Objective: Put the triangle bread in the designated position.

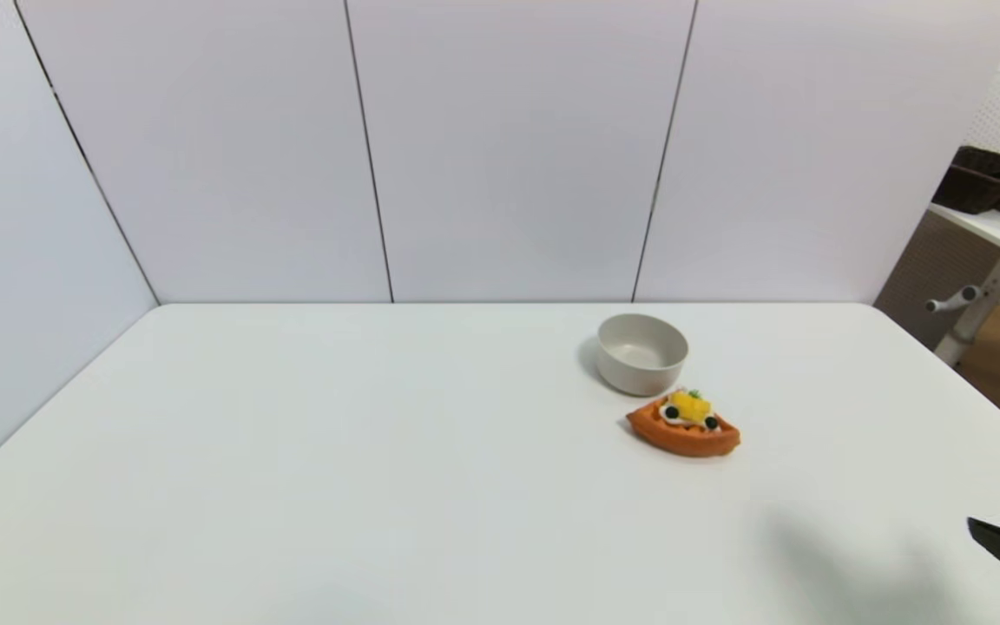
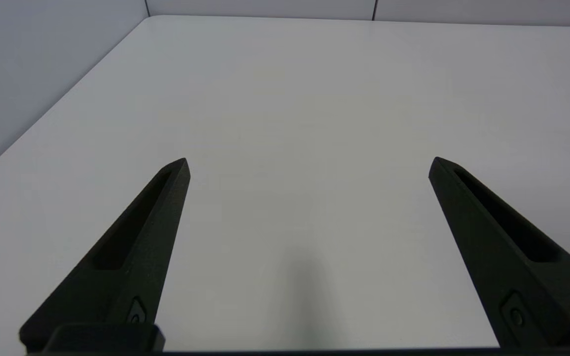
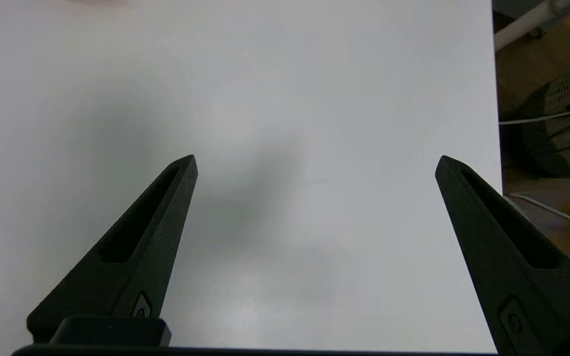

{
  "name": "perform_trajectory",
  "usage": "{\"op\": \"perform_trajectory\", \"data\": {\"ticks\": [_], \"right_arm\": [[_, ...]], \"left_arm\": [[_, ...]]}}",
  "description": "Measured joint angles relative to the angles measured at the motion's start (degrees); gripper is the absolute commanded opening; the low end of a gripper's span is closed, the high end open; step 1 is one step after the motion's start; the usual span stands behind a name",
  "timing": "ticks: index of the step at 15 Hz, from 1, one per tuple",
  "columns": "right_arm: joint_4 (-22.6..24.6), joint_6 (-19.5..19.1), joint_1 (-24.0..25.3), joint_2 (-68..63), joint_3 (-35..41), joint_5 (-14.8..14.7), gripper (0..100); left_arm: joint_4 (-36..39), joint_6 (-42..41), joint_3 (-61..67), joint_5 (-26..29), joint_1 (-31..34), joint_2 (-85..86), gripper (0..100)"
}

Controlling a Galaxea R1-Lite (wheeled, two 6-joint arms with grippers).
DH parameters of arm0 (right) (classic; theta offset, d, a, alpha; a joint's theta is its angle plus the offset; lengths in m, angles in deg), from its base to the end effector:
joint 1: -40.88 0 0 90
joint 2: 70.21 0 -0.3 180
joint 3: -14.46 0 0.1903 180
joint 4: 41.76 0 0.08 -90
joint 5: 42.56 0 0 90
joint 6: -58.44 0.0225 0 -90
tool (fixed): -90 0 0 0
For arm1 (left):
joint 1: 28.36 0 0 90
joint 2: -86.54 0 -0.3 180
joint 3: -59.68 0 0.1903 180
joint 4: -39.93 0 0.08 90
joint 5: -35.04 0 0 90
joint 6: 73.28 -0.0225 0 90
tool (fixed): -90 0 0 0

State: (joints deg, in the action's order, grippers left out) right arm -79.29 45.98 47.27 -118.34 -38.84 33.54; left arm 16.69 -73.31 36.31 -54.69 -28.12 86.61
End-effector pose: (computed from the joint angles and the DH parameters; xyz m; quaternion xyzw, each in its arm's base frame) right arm 0.0755 0.0030 0.1860 -0.1528 0.2795 -0.0328 0.9473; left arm -0.0229 -0.0002 0.0757 0.0003 -0.0017 -0.0003 1.0000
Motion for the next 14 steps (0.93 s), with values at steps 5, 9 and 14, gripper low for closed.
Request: {"op": "perform_trajectory", "data": {"ticks": [5, 9, 14], "right_arm": [[4.4, 3.7, -4.4, 25.8, 18.4, 3.3, 100], [9.6, 7.8, -6.0, 42.0, 26.7, 14.4, 100], [14.6, 11.7, -6.3, 47.6, 29.8, 14.8, 100]], "left_arm": [[0.0, 0.0, 0.0, 0.0, 0.0, 0.0, 100], [0.0, 0.0, 0.0, 0.0, 0.0, 0.0, 100], [0.1, 0.0, 0.0, 0.0, 0.0, 0.0, 100]]}}
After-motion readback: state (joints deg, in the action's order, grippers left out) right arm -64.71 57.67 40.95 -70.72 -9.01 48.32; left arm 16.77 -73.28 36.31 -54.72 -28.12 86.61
